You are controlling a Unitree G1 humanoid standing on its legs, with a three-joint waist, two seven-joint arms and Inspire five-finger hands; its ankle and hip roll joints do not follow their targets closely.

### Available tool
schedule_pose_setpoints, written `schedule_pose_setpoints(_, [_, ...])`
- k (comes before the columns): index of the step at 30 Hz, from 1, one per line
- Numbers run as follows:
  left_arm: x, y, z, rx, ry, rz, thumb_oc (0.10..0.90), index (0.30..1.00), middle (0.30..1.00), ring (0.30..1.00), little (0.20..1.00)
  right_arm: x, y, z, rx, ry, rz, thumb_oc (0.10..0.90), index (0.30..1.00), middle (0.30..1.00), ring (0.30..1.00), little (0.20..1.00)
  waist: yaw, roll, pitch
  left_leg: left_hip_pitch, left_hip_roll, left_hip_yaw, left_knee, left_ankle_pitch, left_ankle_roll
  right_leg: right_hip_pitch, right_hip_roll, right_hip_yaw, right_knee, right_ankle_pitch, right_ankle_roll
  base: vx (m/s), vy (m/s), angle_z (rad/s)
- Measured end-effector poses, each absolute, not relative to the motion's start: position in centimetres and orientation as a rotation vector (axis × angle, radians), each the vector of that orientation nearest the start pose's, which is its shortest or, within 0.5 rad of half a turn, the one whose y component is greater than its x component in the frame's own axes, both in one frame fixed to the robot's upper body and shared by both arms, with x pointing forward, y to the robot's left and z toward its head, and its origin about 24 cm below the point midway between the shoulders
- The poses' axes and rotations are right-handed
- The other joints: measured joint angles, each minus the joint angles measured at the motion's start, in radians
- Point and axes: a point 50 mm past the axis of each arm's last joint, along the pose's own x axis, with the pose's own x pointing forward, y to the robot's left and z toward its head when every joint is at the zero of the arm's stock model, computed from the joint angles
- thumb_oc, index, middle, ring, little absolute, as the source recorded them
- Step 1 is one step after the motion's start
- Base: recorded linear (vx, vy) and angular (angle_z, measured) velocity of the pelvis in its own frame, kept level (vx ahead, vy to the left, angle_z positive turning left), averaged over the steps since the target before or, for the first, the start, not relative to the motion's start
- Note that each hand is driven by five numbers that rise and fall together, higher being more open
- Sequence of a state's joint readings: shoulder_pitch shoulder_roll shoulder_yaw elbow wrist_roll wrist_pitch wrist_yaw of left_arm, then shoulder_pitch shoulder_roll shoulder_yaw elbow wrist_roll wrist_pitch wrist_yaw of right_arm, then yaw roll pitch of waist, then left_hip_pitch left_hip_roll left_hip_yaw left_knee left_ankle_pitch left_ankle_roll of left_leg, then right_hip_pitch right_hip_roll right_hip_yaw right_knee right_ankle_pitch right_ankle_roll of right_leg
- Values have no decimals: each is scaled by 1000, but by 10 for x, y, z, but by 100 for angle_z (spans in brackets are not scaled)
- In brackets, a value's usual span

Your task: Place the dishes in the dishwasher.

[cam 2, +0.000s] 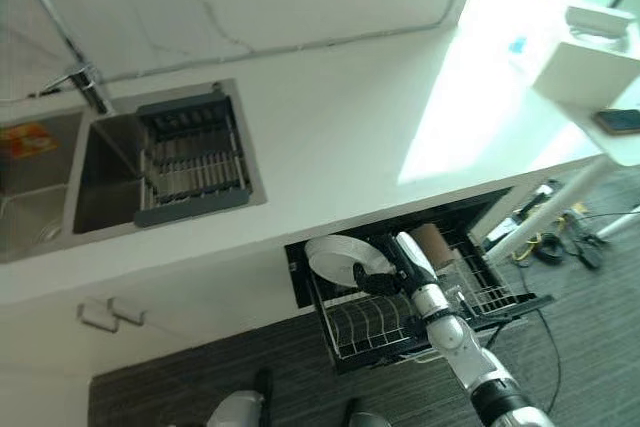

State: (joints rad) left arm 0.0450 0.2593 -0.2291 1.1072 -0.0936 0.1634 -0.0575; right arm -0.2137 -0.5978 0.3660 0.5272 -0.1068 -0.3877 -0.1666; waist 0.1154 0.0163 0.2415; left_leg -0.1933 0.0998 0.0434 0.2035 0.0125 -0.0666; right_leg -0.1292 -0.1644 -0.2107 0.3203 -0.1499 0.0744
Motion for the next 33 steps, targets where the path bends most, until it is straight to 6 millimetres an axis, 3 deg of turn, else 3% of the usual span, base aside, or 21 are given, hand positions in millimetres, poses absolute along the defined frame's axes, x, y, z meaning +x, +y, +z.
schedule_pose_setpoints(3, [84, 226, -162, 225, 1333, -48, 800, 900, 900, 900, 900, 279, -229, 17, -824, -6, 111, 400, 300, 300, 300, 300, 2, 0, 38, -2, -13, -2, 3, 0, 4, 4, -11, -2, -4, 4, 8, -6, 22, 3])
schedule_pose_setpoints(7, [99, 225, -159, 225, 1296, -52, 800, 900, 900, 900, 900, 289, -251, 16, -875, 67, -56, 400, 300, 300, 300, 300, -1, 6, 70, -15, -20, -3, 17, -3, 11, 1, -19, -3, -8, 9, 15, -77, 16, 2])
schedule_pose_setpoints(10, [119, 223, -154, 237, 1248, -68, 800, 900, 900, 900, 900, 307, -265, 33, -983, 37, -216, 400, 300, 300, 300, 300, -1, 27, 130, -55, -22, -22, 32, 3, 14, -24, -18, -18, -1, 16, 13, -78, 8, 15])
schedule_pose_setpoints(20, [137, 218, -150, 184, 1177, -59, 800, 900, 900, 900, 900, 308, -282, 49, -1012, -58, -512, 400, 300, 300, 300, 300, 6, 49, 202, -91, -37, -21, 35, 12, 24, -64, -29, -16, 11, 20, 19, -52, 11, 1])
schedule_pose_setpoints(25, [143, 219, -147, 203, 1163, -73, 800, 900, 900, 900, 900, 321, -271, 59, -1022, -95, -450, 400, 300, 300, 300, 300, -5, 53, 228, -101, -37, -19, 34, 18, 26, -81, -30, -14, 18, 22, 19, -76, 5, -3])
schedule_pose_setpoints(29, [150, 218, -144, 199, 1134, -79, 800, 900, 900, 900, 900, 331, -239, 54, -1040, -128, -315, 400, 300, 300, 300, 300, 0, 63, 258, -110, -34, -19, 21, 30, 21, -106, -33, -10, 33, 22, 13, -62, 16, -1])
schedule_pose_setpoints(33, [160, 213, -141, 230, 1113, -111, 800, 900, 900, 900, 900, 345, -206, 65, -1016, -214, -252, 400, 300, 300, 300, 300, -2, 78, 269, -142, -34, -11, 14, 47, 21, -158, -36, 5, 61, 23, 8, -50, 42, -5])
